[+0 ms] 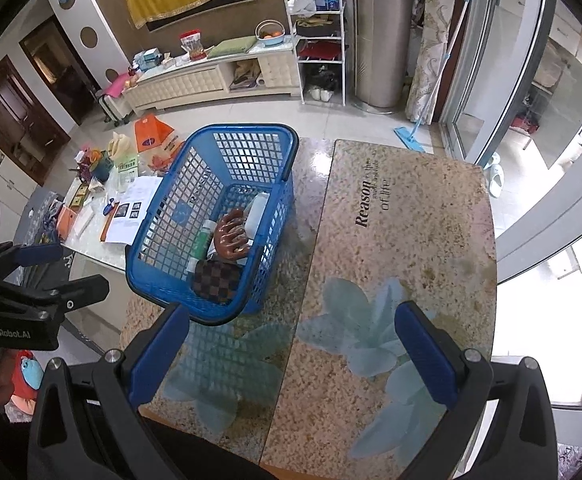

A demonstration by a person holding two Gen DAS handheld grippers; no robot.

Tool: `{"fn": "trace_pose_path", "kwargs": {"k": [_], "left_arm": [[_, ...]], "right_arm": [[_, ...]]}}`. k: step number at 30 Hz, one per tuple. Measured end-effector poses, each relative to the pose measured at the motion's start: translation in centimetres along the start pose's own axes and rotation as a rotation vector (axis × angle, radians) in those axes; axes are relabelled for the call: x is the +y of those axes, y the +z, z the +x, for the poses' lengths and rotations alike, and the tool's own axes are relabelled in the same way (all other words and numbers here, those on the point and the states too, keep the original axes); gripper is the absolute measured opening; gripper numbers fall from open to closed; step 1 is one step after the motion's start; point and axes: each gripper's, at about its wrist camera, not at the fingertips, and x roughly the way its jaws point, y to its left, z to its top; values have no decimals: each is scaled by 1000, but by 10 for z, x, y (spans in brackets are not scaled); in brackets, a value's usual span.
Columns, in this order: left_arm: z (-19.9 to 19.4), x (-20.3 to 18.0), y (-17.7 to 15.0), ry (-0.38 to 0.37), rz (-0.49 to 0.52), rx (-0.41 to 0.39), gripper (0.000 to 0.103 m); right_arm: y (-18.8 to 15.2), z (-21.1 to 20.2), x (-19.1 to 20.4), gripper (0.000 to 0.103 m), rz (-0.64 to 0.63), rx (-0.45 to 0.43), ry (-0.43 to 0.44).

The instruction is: Organize rigid objects

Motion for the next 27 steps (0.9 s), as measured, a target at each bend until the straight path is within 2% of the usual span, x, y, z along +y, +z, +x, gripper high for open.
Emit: {"fn": "trace_pose_path", "kwargs": {"k": [19, 27], "left_arm": [[71, 35, 49, 28, 16, 109, 103], [88, 37, 52, 7, 15, 160, 103]], "right_arm": [[22, 45, 2, 103, 20, 101, -18], [23, 61, 0, 103, 29, 145, -21]]}}
